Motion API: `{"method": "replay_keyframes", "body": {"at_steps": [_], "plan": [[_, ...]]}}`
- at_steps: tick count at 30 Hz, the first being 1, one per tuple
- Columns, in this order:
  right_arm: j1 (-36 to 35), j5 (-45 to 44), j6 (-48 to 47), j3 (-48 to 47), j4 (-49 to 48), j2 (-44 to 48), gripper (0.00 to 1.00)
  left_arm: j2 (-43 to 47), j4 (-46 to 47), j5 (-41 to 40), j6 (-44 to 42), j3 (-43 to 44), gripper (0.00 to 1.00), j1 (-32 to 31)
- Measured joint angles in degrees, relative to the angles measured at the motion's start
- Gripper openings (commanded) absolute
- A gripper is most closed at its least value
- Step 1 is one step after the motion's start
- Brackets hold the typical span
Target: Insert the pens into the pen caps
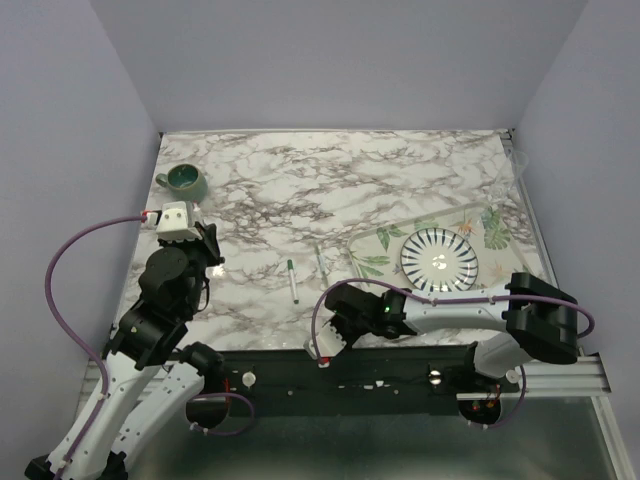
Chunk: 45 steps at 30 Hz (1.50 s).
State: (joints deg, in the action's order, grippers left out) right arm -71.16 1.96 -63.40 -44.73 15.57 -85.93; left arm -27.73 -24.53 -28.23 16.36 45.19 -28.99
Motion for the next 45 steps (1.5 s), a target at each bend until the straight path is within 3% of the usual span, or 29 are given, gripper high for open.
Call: {"method": "replay_keyframes", "body": {"at_steps": [4, 15, 17, 25, 29, 35, 38, 40, 45], "plan": [[0.0, -0.3, -2.3, 0.7, 1.5, 0.0, 0.17, 0.4, 0.0, 0.0, 0.0, 0.0, 0.0, 0.0], [0.0, -0.2, -3.6, 0.7, 4.0, -1.8, 0.34, 0.5, 0.0, 0.4, 0.4, 0.0, 0.0, 0.0], [0.0, -0.2, -3.6, 0.6, 4.0, -1.7, 0.52, 0.5, 0.0, 0.4, 0.4, 0.0, 0.0, 0.0], [0.0, 0.0, 2.6, -3.0, 8.2, 3.1, 0.51, 0.5, 0.0, 0.4, 0.4, 0.0, 0.0, 0.0], [0.0, -0.5, 17.2, -5.0, 5.5, 9.4, 0.51, 1.1, 0.0, 0.4, 0.4, 0.0, 0.0, 0.0], [0.0, -12.9, 57.8, -12.6, 1.9, 11.1, 0.48, 2.2, 0.0, 0.5, 0.7, -0.1, 0.0, 0.0], [0.0, -20.5, 82.6, -18.9, 7.6, 7.7, 0.47, 2.7, 0.2, 0.6, 0.8, -0.2, 0.0, 0.0], [0.0, -23.5, 94.1, -22.1, 11.9, 5.6, 0.54, 2.7, 0.4, 0.7, 0.8, -0.4, 0.0, 0.0], [0.9, -25.8, 131.5, -31.6, 32.7, -2.7, 0.55, 2.8, 0.4, 0.8, 0.8, -0.4, 0.0, 0.0]]}}
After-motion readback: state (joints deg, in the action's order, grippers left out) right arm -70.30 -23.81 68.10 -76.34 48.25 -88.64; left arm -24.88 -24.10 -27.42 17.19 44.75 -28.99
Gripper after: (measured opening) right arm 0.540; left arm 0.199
